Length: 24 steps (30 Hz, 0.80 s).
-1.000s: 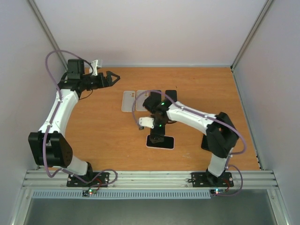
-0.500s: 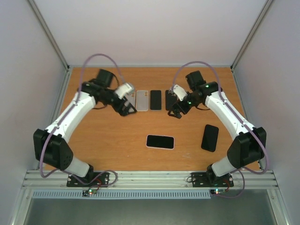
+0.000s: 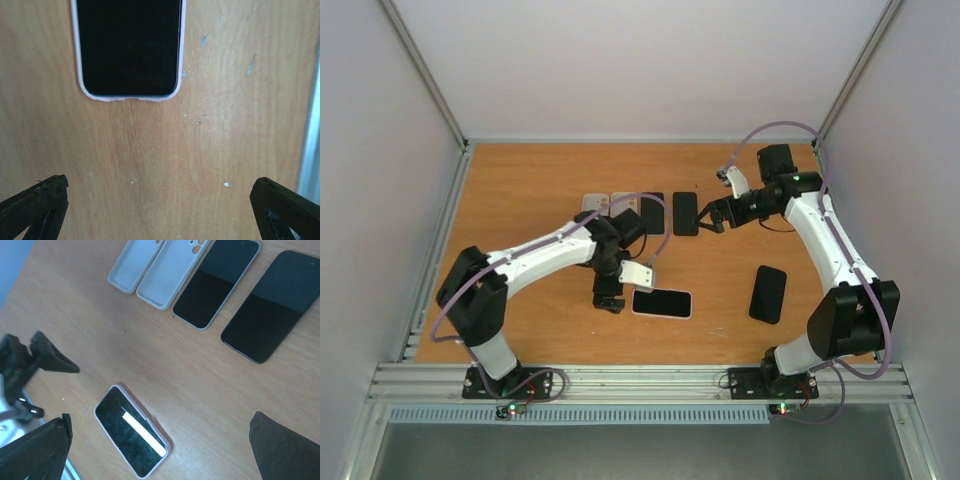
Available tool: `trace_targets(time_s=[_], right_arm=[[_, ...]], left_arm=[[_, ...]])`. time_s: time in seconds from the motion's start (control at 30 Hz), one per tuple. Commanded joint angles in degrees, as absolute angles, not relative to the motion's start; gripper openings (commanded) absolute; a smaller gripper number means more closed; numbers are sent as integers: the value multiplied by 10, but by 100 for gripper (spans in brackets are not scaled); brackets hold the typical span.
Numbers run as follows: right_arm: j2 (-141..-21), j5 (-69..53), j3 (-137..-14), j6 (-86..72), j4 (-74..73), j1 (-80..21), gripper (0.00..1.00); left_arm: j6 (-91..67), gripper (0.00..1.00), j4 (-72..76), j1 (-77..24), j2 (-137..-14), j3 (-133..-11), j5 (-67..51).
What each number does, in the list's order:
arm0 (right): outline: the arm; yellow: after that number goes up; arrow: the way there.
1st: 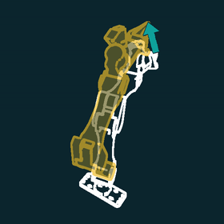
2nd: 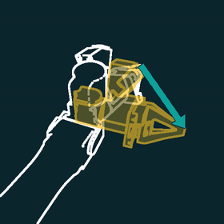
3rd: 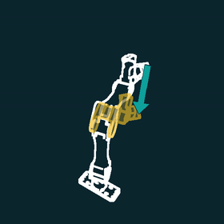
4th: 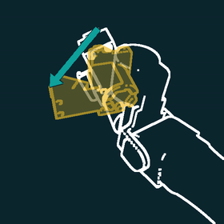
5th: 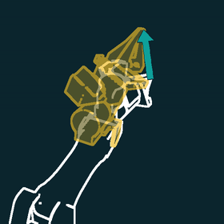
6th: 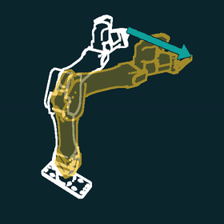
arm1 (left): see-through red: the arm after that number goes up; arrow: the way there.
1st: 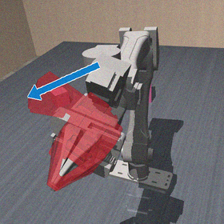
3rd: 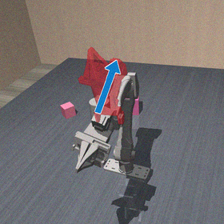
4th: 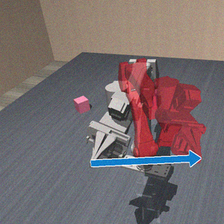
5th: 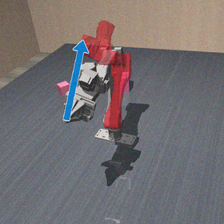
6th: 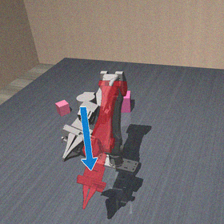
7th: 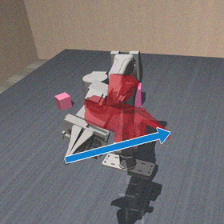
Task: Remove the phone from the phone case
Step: Move the phone to the center of the board, then pick up the phone at the center of the board.
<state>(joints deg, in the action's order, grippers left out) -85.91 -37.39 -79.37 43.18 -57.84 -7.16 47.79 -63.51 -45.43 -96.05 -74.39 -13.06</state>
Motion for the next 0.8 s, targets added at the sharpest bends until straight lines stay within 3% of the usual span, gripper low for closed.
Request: trace_targets(time_s=[0.0,0.77], right_arm=[[-852,-423,-788,406,-571,-53,98],[-851,-444,-775,395,-559,-25,98]], left_arm=[[499,99,-586,-480,-995,-728,-45],[441,98,-510,-576,-1123,-760,-4]])
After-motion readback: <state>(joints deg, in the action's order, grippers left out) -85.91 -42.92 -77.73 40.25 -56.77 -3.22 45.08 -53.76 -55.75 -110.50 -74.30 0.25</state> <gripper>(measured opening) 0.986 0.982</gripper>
